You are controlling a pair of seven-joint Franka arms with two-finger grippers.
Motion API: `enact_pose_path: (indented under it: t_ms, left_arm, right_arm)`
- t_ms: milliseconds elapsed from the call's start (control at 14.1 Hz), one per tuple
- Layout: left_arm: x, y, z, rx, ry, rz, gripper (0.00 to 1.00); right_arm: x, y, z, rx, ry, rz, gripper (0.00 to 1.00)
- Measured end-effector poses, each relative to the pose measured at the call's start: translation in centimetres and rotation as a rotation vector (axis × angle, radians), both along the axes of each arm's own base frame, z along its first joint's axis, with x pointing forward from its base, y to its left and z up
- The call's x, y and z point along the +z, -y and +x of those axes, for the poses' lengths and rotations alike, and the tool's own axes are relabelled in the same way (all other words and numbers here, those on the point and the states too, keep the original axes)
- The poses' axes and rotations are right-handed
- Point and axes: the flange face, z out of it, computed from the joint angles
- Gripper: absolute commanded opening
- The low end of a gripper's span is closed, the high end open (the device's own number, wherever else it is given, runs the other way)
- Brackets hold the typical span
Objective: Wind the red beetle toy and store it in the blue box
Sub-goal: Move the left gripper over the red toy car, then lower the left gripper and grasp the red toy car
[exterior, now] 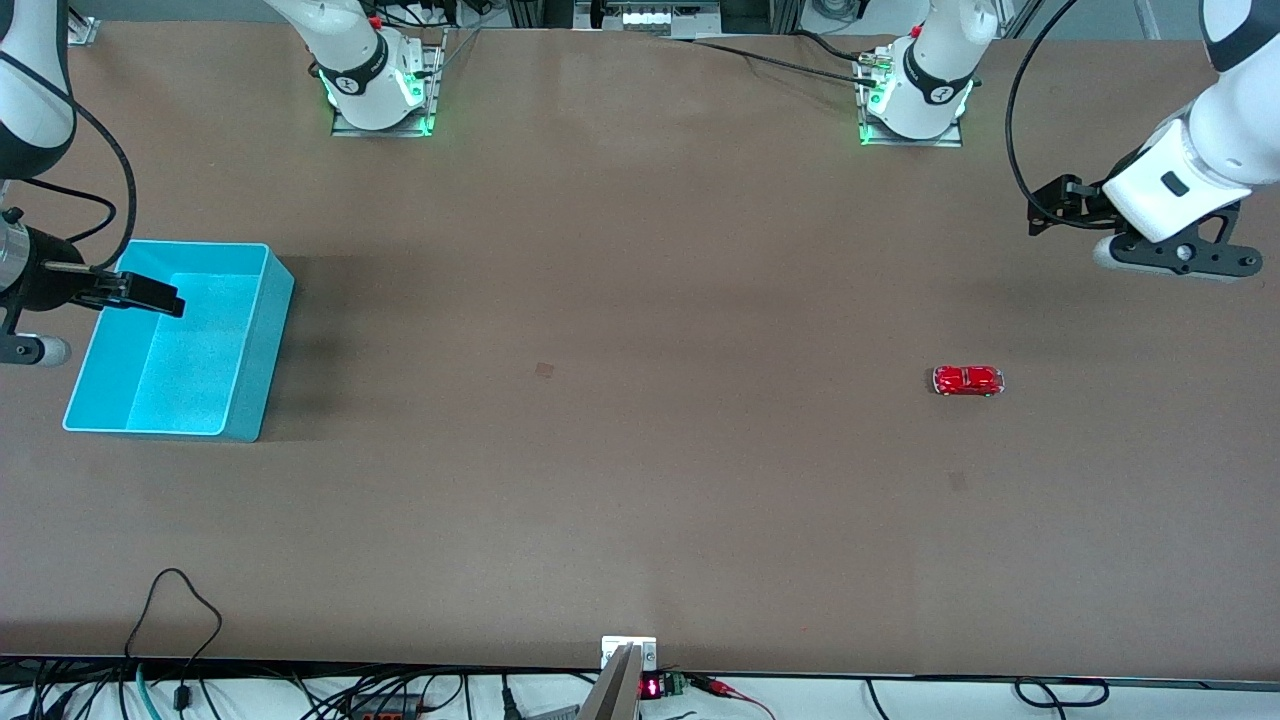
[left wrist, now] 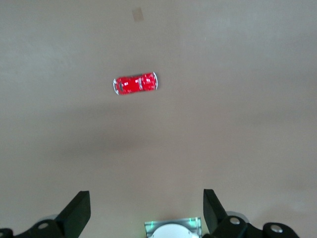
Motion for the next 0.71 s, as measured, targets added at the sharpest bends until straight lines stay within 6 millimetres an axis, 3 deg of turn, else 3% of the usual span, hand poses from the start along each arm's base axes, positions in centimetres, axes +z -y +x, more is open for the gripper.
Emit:
enact_pose_path:
  t_ms: [354, 495, 707]
  left_arm:
    - [-3.2, -0.4, 1.7, -0.242, -0.042, -0.053, 1.00]
    - [-5.1, -1.8, 3.0, -0.399, -0.035, -0.089, 1.00]
    - [-9.6, -4.9, 4.7, -0.642, -0.025, -0.146, 1.00]
  right_arm:
    - [-0.1, -0.1, -0.2, 0.000, -0.017, 0.001, 1.00]
    - [-0.3, -0.1, -0.4, 0.000, -0.038, 0.003, 1.00]
    - [-0.3, -0.1, -0.6, 0.000, -0.048, 0.003, 1.00]
